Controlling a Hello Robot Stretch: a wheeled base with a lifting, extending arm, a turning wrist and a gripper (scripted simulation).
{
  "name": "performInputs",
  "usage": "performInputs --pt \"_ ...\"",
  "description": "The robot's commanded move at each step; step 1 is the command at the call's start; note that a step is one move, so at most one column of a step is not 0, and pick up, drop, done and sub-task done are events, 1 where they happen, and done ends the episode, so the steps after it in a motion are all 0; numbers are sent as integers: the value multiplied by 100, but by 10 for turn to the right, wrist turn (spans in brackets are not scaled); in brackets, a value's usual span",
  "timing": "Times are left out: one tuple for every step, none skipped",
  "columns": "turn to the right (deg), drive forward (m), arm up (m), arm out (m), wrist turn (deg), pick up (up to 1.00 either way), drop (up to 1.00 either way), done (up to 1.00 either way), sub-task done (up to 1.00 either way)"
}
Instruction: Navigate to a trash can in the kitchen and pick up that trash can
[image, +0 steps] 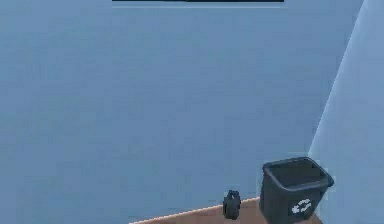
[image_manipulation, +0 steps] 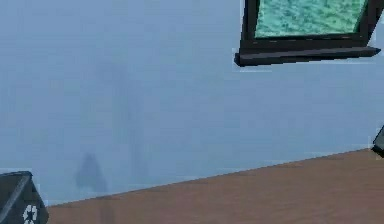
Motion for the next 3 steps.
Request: performInputs --pt "0 20 0 0 0 0 0 0 0" --pt "-450 0 0 0 0 0 0 0 0" --pt "-240 0 0 0 0 0 0 0 0"
